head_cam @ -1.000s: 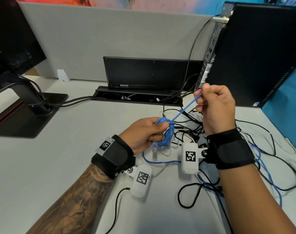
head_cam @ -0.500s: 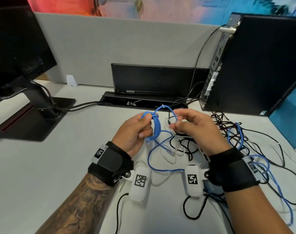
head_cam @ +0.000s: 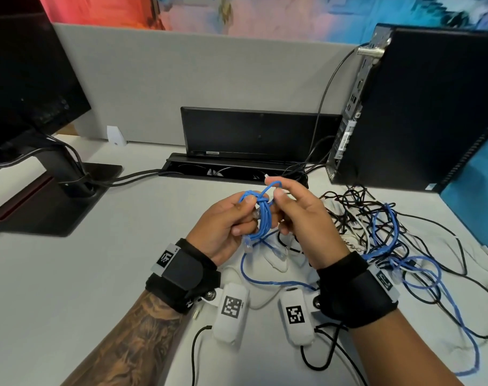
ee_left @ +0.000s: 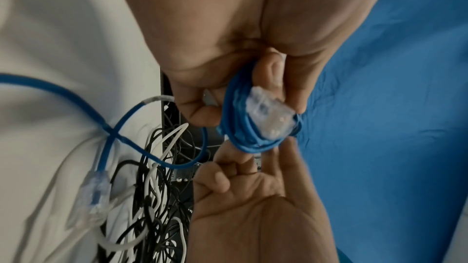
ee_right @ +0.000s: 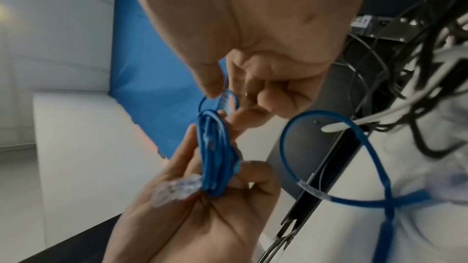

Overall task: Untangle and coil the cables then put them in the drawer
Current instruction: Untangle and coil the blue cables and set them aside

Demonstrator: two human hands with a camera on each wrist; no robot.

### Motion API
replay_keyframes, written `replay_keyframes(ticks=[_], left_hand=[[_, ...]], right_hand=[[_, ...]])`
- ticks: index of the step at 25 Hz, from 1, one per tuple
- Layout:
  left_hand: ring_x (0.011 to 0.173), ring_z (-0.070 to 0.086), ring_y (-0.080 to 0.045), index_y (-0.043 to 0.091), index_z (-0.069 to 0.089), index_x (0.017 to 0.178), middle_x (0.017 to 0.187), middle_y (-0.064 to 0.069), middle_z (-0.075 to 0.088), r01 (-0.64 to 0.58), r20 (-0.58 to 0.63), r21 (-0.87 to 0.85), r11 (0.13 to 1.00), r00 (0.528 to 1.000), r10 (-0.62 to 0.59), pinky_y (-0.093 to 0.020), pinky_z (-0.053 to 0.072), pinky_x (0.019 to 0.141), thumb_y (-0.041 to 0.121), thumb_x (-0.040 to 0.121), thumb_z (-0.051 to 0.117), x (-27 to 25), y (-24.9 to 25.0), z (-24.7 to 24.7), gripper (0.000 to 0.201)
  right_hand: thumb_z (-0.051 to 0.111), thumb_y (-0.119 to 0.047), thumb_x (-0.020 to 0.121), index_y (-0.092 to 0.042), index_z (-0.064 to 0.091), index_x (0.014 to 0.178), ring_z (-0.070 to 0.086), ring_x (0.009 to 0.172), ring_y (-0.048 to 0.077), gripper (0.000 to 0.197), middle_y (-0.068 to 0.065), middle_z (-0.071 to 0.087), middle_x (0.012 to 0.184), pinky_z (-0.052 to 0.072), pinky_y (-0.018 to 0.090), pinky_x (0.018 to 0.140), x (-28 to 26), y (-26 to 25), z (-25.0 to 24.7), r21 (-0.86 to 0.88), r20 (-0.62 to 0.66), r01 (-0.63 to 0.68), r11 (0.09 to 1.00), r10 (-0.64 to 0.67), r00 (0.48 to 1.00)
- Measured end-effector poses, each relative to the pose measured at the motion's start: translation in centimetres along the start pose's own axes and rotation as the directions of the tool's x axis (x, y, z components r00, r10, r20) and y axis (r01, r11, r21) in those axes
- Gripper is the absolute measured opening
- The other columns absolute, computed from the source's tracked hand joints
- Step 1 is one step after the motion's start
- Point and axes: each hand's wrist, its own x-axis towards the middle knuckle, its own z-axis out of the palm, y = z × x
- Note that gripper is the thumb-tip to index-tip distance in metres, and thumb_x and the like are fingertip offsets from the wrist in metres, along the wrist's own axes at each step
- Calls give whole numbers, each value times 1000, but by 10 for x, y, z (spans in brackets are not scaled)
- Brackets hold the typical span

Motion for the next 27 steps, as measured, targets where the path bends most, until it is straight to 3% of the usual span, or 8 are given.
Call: replay_keyframes(ticks=[3,5,7,11,17,21,24,27], left_hand=[[55,40,-10,1,61,117,59,2,46,-45,-62,34,998,997,47,-27,42,71,24,97,53,2,-2,0,32],[82,56,-32,5,65,118,85,-21,60,-51,-62,95,994,996,57,-43,45,86,26,94,56,2,-4,1,33],[100,50,-38,9,65,121,106,-27,58,-29,-33,139,990,999,34,-52,38,91,28,95,58,2,-9,4,33],[56,46,-6,-1,55,129,71,3,63,-49,-26,109,993,998,52,-23,39,67,21,100,51,2,-8,10,37],[51,30,-3,-8,49,129,66,2,43,-50,4,-46,998,999,51,-13,32,53,17,97,48,2,-6,9,41],[51,35,-3,-10,47,130,73,3,55,-78,21,12,997,997,77,-23,27,64,10,92,55,0,-6,13,43],[52,47,-1,-6,52,127,71,5,59,-107,20,92,990,994,106,-16,42,60,5,91,59,-2,-3,19,38],[63,57,-5,-8,47,133,72,6,59,-109,53,82,991,993,105,-27,56,80,-3,93,55,-3,-1,19,41]], right_hand=[[79,-36,83,-34,37,149,67,84,5,79,-2,71,92,50,21,75,-4,-2,3,-129,137,65,990,-48,989],[87,-45,70,-35,36,146,66,86,3,92,-6,72,101,49,20,76,-4,3,2,-232,196,84,969,-38,980],[87,-45,72,-34,46,136,69,98,8,77,-6,74,108,54,33,87,-4,6,-1,-290,181,98,952,-46,982],[80,-38,83,-30,64,118,69,97,11,39,-6,74,100,53,32,82,-4,1,-7,-325,148,160,932,-117,982],[67,-28,96,-15,68,100,64,71,35,13,17,72,78,55,48,74,-2,-4,-7,-158,1,201,967,-204,979],[64,-24,98,-8,58,89,52,61,30,20,25,58,68,51,53,63,-1,-5,-6,-148,-47,220,964,-229,972],[65,-22,98,-9,59,86,59,75,33,19,15,60,79,55,48,67,-1,-5,-4,-208,-54,280,937,-297,953],[63,-21,99,-11,57,85,60,78,21,19,6,60,82,57,36,66,2,-3,-7,-212,-64,266,940,-285,956]])
